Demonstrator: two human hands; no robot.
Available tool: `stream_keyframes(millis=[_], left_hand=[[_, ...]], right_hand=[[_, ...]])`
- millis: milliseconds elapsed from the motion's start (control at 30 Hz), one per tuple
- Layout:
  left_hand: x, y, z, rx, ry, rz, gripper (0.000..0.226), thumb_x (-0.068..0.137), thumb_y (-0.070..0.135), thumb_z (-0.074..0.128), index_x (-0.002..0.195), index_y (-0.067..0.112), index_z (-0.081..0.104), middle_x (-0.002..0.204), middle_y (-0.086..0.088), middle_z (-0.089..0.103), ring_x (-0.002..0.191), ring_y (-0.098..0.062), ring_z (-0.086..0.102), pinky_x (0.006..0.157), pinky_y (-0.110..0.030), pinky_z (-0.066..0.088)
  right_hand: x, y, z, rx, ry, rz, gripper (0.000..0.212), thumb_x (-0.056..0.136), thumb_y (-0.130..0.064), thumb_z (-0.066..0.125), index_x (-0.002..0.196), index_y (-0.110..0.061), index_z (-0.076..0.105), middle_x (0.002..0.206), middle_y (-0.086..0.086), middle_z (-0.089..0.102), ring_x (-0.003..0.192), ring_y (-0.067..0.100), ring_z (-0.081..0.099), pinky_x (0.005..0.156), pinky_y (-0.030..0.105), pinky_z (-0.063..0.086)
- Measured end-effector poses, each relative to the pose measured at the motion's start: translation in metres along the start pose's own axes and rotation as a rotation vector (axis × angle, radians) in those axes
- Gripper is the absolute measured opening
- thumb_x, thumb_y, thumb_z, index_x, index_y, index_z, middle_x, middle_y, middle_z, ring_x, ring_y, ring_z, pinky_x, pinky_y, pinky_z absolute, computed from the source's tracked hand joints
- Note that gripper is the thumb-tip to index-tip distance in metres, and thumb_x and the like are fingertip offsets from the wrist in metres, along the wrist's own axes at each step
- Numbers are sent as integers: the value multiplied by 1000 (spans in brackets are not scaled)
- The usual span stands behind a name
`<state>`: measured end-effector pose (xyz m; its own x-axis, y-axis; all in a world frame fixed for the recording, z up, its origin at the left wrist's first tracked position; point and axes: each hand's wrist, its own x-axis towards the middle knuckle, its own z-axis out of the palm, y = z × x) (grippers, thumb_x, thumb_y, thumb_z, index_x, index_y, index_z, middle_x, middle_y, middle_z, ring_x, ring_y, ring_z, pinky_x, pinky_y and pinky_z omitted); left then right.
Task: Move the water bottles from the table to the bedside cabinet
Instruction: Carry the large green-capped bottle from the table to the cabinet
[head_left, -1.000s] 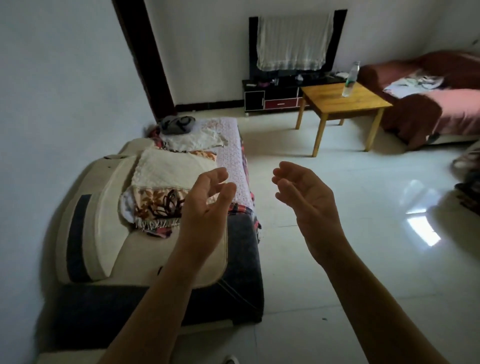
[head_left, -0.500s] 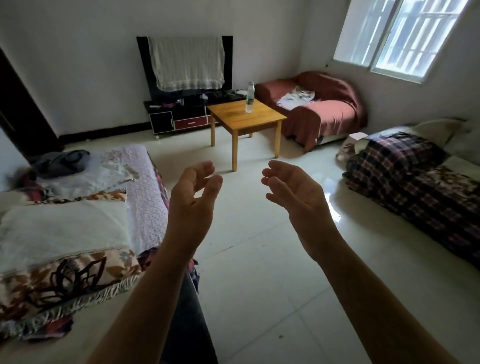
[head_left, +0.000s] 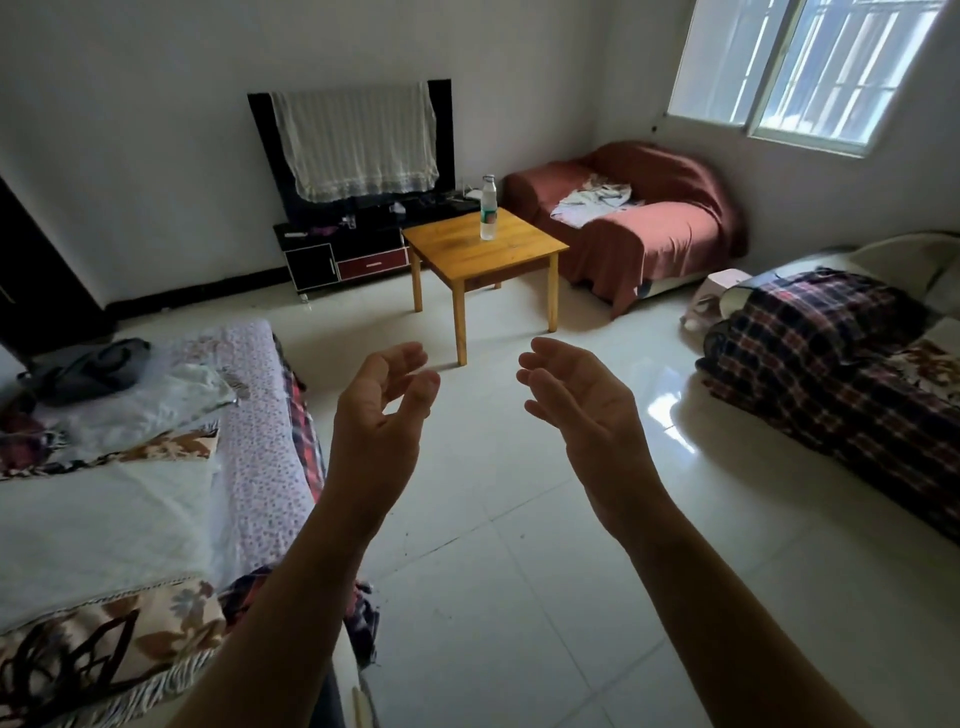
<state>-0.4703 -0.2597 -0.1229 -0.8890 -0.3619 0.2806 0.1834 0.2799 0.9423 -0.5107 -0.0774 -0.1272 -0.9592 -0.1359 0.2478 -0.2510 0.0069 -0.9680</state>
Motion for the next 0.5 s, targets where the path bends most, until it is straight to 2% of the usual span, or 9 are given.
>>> stream_keyframes(millis=[167, 267, 333, 500], left_hand=[[49, 5, 50, 15, -22, 16, 37, 85, 44, 54, 121, 31, 55, 121, 19, 62, 116, -7, 61, 98, -46, 55], [79, 0, 61, 13, -15, 10, 36, 86, 45, 54, 119, 34, 54, 122, 20, 61, 117, -7, 60, 98, -46, 54], [104, -9, 66, -3, -4, 1, 32, 86, 46, 54, 116, 38, 54, 120, 23, 61, 116, -6, 61, 97, -45, 55], [167, -35, 80, -80, -1, -38, 17, 91, 39, 59, 108, 41, 56, 119, 18, 64, 115, -8, 62, 96, -43, 56]], right_hand=[[70, 6, -36, 14, -15, -5, 45, 92, -38, 67, 131, -18, 61, 124, 0, 71, 119, 17, 68, 104, 50, 54], [103, 12, -43, 21, -7, -2, 51, 86, -46, 66, 130, -21, 61, 126, -1, 71, 119, 16, 68, 105, 49, 54], [127, 22, -42, 23, -12, 6, 56, 81, -51, 66, 130, -22, 61, 126, -2, 71, 120, 16, 68, 105, 49, 54], [189, 49, -30, -6, -19, 9, 54, 84, -44, 65, 132, -18, 61, 125, -2, 71, 120, 16, 67, 105, 51, 54]])
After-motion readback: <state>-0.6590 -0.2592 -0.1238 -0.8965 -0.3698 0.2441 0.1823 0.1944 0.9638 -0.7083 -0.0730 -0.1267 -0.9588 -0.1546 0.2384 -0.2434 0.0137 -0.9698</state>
